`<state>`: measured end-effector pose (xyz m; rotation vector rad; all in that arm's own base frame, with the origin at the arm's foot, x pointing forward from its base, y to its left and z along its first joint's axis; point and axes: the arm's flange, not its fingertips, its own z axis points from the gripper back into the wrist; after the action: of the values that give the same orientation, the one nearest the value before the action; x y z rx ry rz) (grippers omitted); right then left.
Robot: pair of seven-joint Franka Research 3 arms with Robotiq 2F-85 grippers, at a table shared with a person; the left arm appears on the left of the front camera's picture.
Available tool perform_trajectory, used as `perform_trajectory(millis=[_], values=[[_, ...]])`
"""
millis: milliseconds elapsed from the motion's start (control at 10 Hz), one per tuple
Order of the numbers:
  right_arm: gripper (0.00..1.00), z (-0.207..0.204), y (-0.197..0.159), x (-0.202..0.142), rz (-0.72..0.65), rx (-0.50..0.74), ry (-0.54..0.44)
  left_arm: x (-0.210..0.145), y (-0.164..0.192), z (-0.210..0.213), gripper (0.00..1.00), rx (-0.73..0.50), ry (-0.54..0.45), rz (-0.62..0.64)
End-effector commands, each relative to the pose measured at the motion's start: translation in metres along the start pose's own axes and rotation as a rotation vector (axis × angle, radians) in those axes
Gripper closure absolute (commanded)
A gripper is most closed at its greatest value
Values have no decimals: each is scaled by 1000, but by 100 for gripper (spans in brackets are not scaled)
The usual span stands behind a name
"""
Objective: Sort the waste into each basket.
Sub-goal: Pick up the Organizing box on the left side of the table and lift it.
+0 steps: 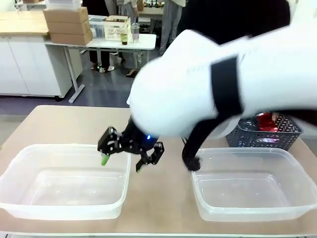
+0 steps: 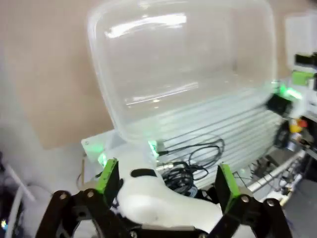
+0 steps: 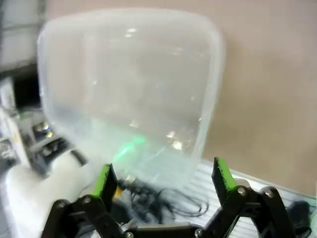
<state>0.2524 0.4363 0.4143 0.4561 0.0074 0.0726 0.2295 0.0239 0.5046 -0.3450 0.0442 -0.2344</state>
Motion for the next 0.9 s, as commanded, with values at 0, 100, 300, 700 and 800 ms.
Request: perform_trajectory(millis=[0, 100, 300, 700, 800], values=[[0, -35, 29, 27, -184, -243, 28, -16, 17, -124, 0, 5, 123, 51], [0, -38, 24, 29, -192, -289, 19, -15, 32, -147, 0, -27, 152, 57], [0, -31, -16, 11, -135, -202, -29, -8, 53, -153, 0, -125, 153, 20], [0, -44, -8, 21, -124, -249, 18, 53, 49, -90, 0, -76, 196, 34], [0, -47, -6, 25, -121, -227, 45, 51, 54, -109, 0, -41, 212, 56]])
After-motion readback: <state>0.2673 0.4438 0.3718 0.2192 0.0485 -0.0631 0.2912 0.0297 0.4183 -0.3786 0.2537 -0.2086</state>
